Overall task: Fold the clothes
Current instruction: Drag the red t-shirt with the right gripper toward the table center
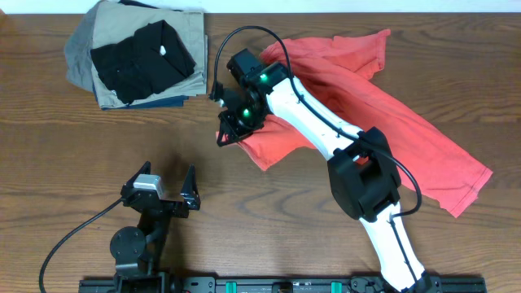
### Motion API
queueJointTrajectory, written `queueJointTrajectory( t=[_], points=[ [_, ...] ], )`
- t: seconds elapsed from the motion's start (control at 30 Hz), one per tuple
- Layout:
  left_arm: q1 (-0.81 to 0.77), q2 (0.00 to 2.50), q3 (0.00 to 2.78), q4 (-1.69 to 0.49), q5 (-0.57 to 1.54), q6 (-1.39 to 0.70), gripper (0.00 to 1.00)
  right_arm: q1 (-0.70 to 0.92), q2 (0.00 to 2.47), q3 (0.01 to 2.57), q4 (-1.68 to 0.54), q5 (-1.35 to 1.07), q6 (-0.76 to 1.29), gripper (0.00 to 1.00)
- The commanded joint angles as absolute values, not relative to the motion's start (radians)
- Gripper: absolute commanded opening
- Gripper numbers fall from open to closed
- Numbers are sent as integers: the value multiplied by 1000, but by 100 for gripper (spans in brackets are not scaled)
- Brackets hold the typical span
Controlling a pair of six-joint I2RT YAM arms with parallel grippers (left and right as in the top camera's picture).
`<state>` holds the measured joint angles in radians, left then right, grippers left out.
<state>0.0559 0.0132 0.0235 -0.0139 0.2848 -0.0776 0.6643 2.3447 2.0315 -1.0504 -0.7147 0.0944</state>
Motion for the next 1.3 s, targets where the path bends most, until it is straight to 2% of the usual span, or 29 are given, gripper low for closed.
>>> queueJointTrajectory(
  t=[0.0, 0.4, 0.53, 0.6, 0.63, 0.67, 0.7, 0.8, 0.97, 1.1, 1.27],
  points=[
    [52, 10, 4, -44, 295, -72, 98, 722, 2321, 2047, -1089, -794, 62, 1],
    [52, 10, 4, -44, 295, -72, 98, 884, 2321, 2047, -1061, -801, 93, 1],
    [52, 10, 4, -44, 295, -72, 98, 897, 2321, 2047, -1051, -766, 93, 5],
    [52, 10, 4, -44, 295, -72, 98, 889, 2321, 2047, -1049, -749, 93, 12],
    [52, 10, 4, -44, 295, -72, 98, 880, 2321, 2047, -1049, -734, 93, 30],
    [52, 10, 4, -44, 295, -72, 98, 871, 2321, 2047, -1049, -722, 93, 68],
    [52, 10, 4, -44, 295, -72, 98, 857, 2321, 2047, -1051, -702, 93, 91],
    [52, 10, 4, -44, 295, -72, 98, 812, 2317, 2047, -1054, -661, 93, 91],
    [52, 10, 4, -44, 295, -72, 98, 686, 2282, 2048, -1104, -490, 117, 97],
    [52, 10, 4, -44, 295, -72, 98, 552, 2220, 2048, -1180, -320, 135, 99],
    [52, 10, 4, -44, 295, -72, 98, 353, 2106, 2048, -1249, -274, 171, 99]
  ],
)
